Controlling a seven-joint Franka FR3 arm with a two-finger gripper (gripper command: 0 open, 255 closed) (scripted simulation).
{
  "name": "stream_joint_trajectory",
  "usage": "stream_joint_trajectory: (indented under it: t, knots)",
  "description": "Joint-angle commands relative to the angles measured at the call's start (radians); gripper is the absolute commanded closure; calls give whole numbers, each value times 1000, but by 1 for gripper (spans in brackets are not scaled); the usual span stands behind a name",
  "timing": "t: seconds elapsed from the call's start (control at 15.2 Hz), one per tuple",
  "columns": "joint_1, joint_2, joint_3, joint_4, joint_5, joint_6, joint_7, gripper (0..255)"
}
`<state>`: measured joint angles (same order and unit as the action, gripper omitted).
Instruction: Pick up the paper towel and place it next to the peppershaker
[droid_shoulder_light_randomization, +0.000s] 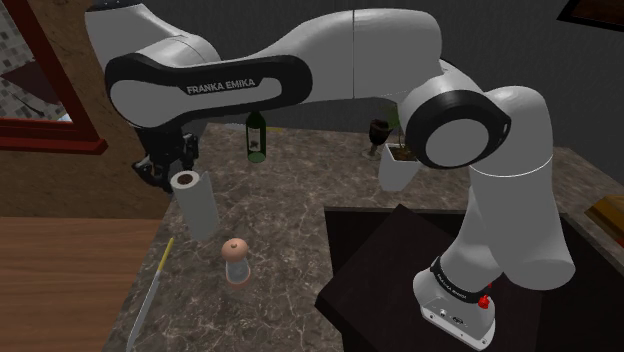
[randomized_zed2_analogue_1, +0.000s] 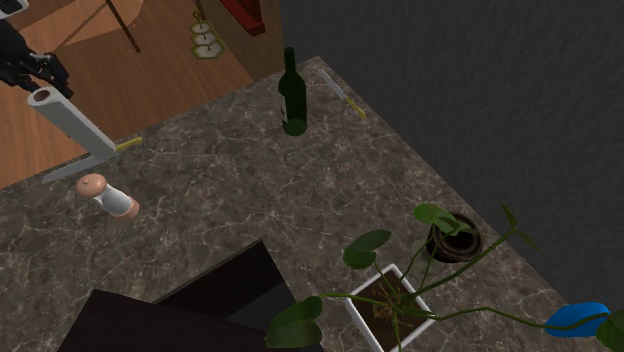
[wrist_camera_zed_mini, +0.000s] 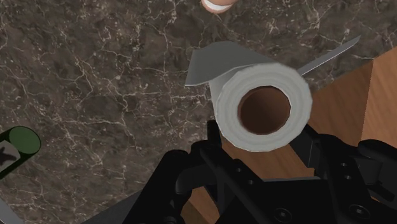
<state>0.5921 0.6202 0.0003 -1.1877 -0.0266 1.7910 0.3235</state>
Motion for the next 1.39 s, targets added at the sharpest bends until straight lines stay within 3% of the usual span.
stream_joint_trajectory:
  t: [0.0,1.32]
  knots:
    - [0,4,0,-20,0,25,0,255]
    - [-1,75,-1,-174,-2,250,6,255]
